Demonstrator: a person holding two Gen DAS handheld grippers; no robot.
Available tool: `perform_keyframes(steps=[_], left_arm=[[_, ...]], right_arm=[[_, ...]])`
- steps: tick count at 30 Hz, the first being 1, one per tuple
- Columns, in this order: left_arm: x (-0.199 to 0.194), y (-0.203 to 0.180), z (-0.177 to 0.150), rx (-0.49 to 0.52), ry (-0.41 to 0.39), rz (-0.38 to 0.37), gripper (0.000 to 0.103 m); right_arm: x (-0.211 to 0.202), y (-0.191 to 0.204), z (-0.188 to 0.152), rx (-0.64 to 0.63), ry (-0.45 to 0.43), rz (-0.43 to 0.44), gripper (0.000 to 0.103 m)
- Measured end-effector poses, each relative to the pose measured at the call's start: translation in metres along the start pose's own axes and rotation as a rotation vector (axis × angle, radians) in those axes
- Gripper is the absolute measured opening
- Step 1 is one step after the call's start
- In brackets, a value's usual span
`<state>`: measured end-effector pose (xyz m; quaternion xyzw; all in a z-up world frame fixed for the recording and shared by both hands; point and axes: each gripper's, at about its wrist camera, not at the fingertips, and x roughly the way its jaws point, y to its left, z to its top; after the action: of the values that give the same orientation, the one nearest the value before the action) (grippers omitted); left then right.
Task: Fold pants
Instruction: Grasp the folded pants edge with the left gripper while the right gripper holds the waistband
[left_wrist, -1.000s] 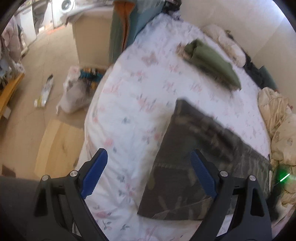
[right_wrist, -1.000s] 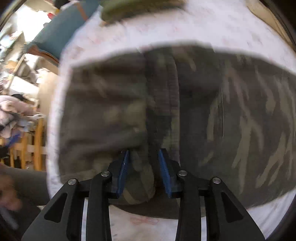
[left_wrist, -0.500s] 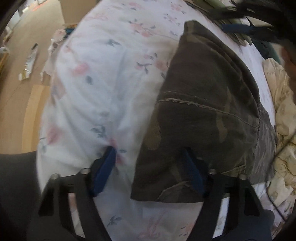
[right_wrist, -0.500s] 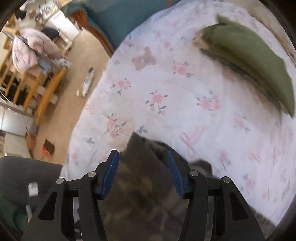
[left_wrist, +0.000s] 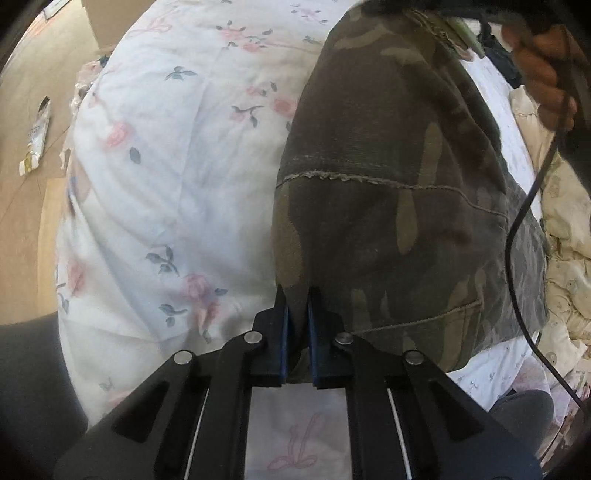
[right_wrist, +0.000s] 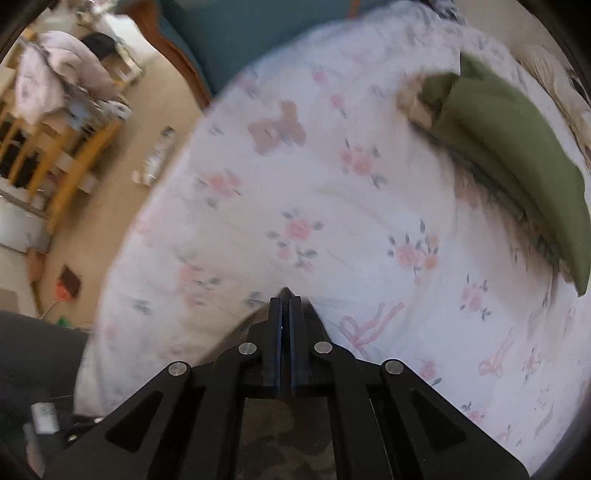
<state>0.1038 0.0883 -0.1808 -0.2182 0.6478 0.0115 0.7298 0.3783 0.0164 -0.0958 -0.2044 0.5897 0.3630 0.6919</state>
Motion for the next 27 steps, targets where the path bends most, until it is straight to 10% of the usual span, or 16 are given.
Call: perform_keyframes(steps=[7,14,18,27], left_arm=[[-0.02,-0.016,-0.005,0.025,-0.056,0.046,0.013],[-0.019,-0.02,-0.003,0.051,-0.056,0.06,0.013],[-0.016,-0.018,-0.01,0.051,-0.053,0.071,0.016],[-0.06,-0.032,-0.018,0.103,-0.231,0.1,0.016]], right_arm=[[-0.042,-0.029,-0.031,0.083,-0.081,-0.068,0.011],[-0.061,-0.019,-0.121,0.146,-0.104,0.171,0.008],[-0.014,-0.041,-0.139,0.195,-0.08,-0.164,0.001],[-0.084,-0.038,-0.199,0.359,-0.244,-0.022,0.01]])
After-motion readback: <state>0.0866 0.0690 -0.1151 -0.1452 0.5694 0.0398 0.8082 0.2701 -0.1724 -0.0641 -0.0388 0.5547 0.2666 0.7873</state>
